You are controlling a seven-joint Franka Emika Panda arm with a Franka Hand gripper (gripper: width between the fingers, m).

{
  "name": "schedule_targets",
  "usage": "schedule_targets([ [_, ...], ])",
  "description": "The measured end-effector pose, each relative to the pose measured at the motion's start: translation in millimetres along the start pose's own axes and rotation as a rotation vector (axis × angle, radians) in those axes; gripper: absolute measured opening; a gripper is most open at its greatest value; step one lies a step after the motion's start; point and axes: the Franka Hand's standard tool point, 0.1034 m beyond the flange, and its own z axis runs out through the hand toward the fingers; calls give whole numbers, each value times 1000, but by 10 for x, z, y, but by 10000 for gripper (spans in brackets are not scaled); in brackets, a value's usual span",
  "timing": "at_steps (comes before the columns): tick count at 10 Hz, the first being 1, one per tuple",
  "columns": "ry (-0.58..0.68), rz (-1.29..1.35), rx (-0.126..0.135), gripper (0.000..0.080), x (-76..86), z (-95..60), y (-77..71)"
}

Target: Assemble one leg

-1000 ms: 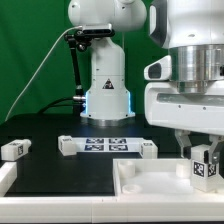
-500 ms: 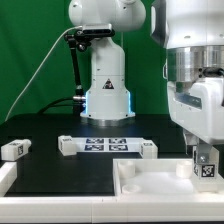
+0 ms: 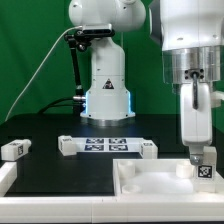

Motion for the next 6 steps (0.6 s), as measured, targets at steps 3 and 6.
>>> schedule_targets([
  [3,1,-221,9,614,4,-11,-26],
  [6,-4,-616,-1,648,-92,-19,-6],
])
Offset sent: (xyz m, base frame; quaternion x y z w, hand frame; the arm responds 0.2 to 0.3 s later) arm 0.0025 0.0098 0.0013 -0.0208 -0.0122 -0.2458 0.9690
